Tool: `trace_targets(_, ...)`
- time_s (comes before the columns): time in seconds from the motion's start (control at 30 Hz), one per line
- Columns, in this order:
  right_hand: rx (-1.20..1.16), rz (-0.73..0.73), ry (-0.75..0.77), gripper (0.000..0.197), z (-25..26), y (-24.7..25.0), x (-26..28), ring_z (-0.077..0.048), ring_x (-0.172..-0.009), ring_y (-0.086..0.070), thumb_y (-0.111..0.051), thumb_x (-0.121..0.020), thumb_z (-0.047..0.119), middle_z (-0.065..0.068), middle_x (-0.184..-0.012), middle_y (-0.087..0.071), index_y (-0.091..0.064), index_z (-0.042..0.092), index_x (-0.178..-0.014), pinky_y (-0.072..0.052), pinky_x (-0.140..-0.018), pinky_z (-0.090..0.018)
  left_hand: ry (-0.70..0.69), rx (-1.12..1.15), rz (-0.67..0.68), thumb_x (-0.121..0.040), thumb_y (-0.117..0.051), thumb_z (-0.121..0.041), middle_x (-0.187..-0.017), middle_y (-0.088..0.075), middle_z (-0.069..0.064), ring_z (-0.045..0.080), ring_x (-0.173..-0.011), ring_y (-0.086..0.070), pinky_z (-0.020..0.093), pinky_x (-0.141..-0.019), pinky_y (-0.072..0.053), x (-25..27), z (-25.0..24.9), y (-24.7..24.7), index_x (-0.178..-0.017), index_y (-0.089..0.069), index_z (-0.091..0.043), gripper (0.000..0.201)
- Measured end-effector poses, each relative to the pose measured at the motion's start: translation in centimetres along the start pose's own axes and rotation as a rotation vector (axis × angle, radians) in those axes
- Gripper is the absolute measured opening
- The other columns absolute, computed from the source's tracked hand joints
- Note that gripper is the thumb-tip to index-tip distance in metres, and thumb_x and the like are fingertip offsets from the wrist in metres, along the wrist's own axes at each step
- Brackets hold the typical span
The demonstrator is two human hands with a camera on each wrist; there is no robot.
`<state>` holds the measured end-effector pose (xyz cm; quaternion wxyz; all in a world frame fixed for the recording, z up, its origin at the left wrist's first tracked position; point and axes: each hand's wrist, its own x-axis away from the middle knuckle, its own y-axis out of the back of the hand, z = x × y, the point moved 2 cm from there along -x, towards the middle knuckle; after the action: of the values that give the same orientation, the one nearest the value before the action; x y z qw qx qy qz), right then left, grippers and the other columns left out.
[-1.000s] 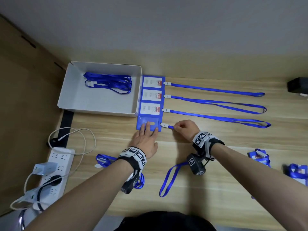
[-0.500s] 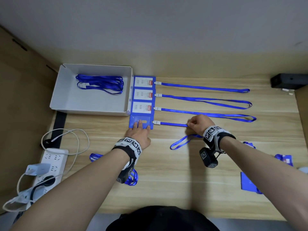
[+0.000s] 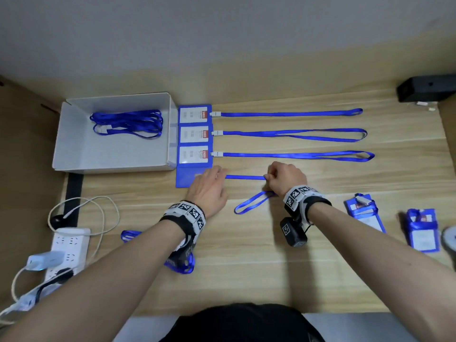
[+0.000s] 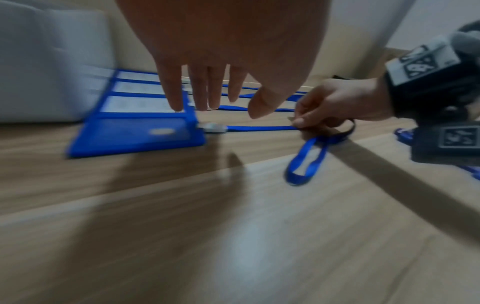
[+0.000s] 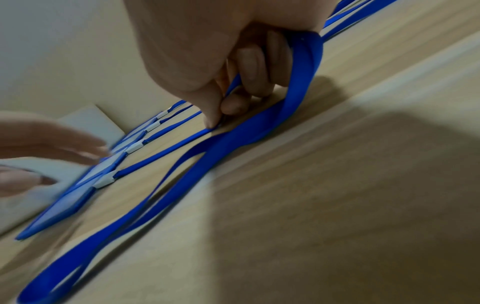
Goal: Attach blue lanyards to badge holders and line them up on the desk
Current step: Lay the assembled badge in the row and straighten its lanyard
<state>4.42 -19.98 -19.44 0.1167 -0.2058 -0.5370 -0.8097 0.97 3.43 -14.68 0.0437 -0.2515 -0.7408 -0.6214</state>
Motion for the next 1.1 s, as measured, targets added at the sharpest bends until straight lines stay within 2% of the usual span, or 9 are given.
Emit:
trace_targets(0.07,0.009,0.001,0.021,0.016,-0.2,0.0,-0.1,-0.03,-0.086,-0.061,-0.06,-0.088,0.04,-0.002,-0.09,-0.067,-0.06,0.024,-0.086,-0.044,-0.07,-0.032,-0.125,-0.03,0.118,-0.092,-0.046,-0.028,-0.161,-0.016,0.007,0.027,-0.147,-0.019,0.042,-0.115,-0.028,-1.2,-3.0,-1.4,-0.153,-0.022,-0.012,0.067)
trace_targets(0.1,0.016,0.0,0.034,0.016,-0.2,0.0,-0.2,-0.03,-0.087,-0.061,-0.059,-0.089,0.041,-0.002,-0.09,-0.067,-0.061,0.024,-0.087,-0.044,-0.071,-0.032,-0.153,-0.065,0.186,-0.095,-0.042,-0.033,-0.164,-0.003,0.006,0.023,-0.151,-0.005,0.042,-0.121,-0.017,-1.6,-4.2,-2.3,-0.155,-0.013,-0.012,0.07)
trace_targets(0.13,0.015,-0.002,0.042,0.017,-0.4,0.1,-0.3,-0.03,-0.087,-0.062,-0.059,-0.089,0.041,-0.002,-0.091,-0.067,-0.061,0.024,-0.088,-0.044,-0.071,-0.032,-0.153,-0.104,0.235,-0.098,-0.037,-0.038,-0.164,0.007,0.005,0.021,-0.152,0.005,0.041,-0.123,-0.01,-2.0,-5.2,-3.2,-0.157,-0.006,-0.013,0.071)
trace_targets(0.2,0.006,-0.003,0.056,0.018,-0.6,0.1,-0.4,-0.03,-0.086,-0.062,-0.058,-0.089,0.042,-0.002,-0.089,-0.067,-0.062,0.024,-0.088,-0.045,-0.07,-0.032,-0.106,-0.143,0.258,-0.1,-0.028,-0.046,-0.163,0.014,0.005,0.019,-0.151,0.012,0.042,-0.123,-0.006,-2.2,-6.2,-4.5,-0.157,0.002,-0.013,0.073)
trace_targets(0.43,-0.104,0.13,0.194,0.014,-4.4,1.7,-1.2,-0.026,-0.092,-0.063,-0.056,-0.094,0.035,0.0,-0.097,-0.071,-0.068,0.027,-0.095,-0.051,-0.079,-0.035,-0.076,-0.17,0.326,-0.098,-0.019,-0.057,-0.163,0.017,0.006,0.02,-0.151,0.013,0.041,-0.123,-0.002,-2.7,-6.9,-4.3,-0.156,0.005,-0.012,0.078)
trace_targets(0.63,-0.121,0.17,0.175,0.016,-10.9,5.0,-1.5,-0.021,-0.091,-0.063,-0.058,-0.095,0.036,0.003,-0.092,-0.07,-0.07,0.026,-0.094,-0.052,-0.084,-0.037,-0.066,-0.194,0.478,-0.097,-0.016,-0.062,-0.162,0.021,0.006,0.019,-0.15,0.017,0.042,-0.123,0.0,-3.3,-7.0,-2.9,-0.156,0.008,-0.013,0.081)
trace_targets(0.83,-0.126,0.131,0.101,0.014,-16.1,7.4,-1.2,-0.018,-0.077,-0.063,-0.055,-0.098,0.029,0.007,-0.076,-0.067,-0.065,0.024,-0.09,-0.049,-0.07,-0.032,-0.022,-0.28,0.59,-0.094,-0.026,-0.064,-0.162,0.02,0.01,0.022,-0.151,0.013,0.046,-0.122,-0.001,-4.4,-7.8,-1.9,-0.156,0.005,-0.011,0.087)
trace_targets(0.93,-0.165,0.089,0.063,0.016,-17.3,7.7,-1.0,-0.016,-0.072,-0.062,-0.053,-0.099,0.027,0.008,-0.071,-0.066,-0.064,0.021,-0.089,-0.041,-0.063,-0.027,0.017,-0.3,0.645,-0.095,-0.029,-0.063,-0.162,0.019,0.009,0.021,-0.151,0.011,0.046,-0.122,0.0,-4.7,-8.4,-1.2,-0.156,0.004,-0.012,0.086)
trace_targets(1.1,-0.155,-0.033,0.005,0.016,-19.1,8.1,0.0,-0.018,-0.08,-0.063,-0.054,-0.096,0.026,0.005,-0.083,-0.069,-0.069,0.024,-0.088,-0.05,-0.07,-0.033,0.056,-0.301,0.658,-0.096,-0.035,-0.058,-0.163,0.015,0.009,0.021,-0.151,0.008,0.046,-0.122,-0.001,-4.8,-9.3,-0.4,-0.157,0.0,-0.012,0.085)
